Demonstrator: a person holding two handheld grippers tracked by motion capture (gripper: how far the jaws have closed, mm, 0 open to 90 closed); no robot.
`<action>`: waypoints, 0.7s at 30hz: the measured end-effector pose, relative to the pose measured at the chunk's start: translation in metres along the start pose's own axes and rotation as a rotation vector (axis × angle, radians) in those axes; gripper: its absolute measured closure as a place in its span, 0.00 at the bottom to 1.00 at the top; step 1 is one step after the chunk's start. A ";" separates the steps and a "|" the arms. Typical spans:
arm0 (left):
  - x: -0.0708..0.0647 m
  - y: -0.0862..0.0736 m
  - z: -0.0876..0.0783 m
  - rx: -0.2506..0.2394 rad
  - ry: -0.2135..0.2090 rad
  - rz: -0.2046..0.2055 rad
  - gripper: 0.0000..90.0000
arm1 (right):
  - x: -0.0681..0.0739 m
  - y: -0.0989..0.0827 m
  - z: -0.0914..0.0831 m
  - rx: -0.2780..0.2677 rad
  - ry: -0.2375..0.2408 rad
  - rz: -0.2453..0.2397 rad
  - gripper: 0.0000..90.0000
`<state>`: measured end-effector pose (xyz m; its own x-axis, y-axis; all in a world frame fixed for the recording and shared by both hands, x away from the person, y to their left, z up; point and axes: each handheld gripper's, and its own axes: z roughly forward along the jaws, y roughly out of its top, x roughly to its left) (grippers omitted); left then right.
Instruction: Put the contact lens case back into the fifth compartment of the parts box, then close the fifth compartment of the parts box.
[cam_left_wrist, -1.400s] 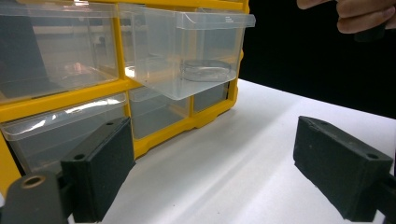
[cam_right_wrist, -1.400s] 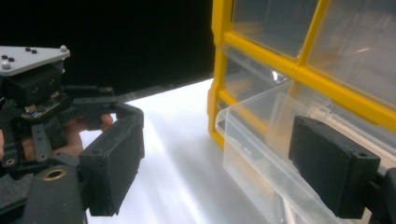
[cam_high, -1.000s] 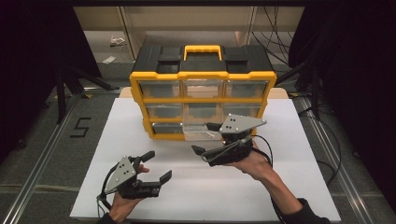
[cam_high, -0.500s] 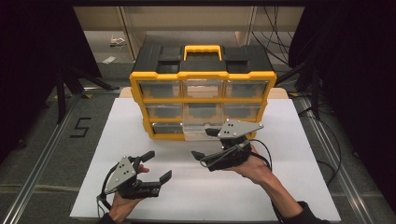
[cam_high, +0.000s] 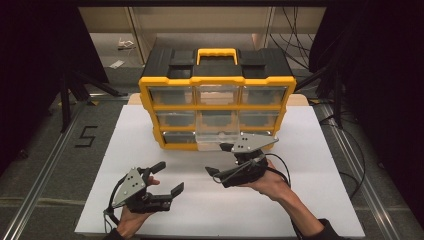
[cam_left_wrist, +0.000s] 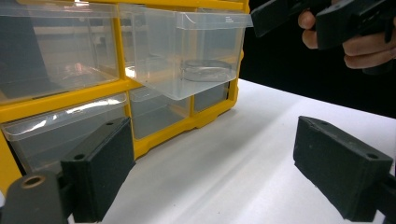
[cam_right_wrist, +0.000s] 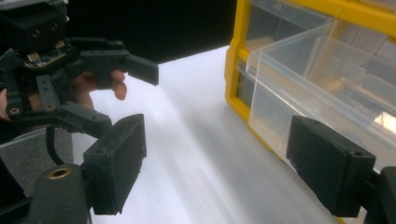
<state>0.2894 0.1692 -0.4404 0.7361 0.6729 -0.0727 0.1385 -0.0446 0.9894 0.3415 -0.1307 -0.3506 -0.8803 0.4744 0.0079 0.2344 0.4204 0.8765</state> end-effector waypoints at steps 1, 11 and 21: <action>0.000 0.000 0.000 0.000 0.000 0.000 0.14 | 0.000 -0.001 0.001 0.004 0.000 0.000 0.23; 0.000 0.000 0.000 0.000 0.000 -0.001 0.14 | -0.003 -0.008 0.004 0.025 -0.005 0.013 0.25; 0.000 0.000 -0.001 0.000 0.001 0.002 0.14 | -0.007 -0.015 0.009 0.046 -0.010 0.019 0.28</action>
<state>0.2886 0.1697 -0.4404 0.7356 0.6737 -0.0707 0.1369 -0.0456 0.9895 0.3479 -0.1329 -0.3681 -0.8714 0.4902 0.0193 0.2701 0.4466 0.8530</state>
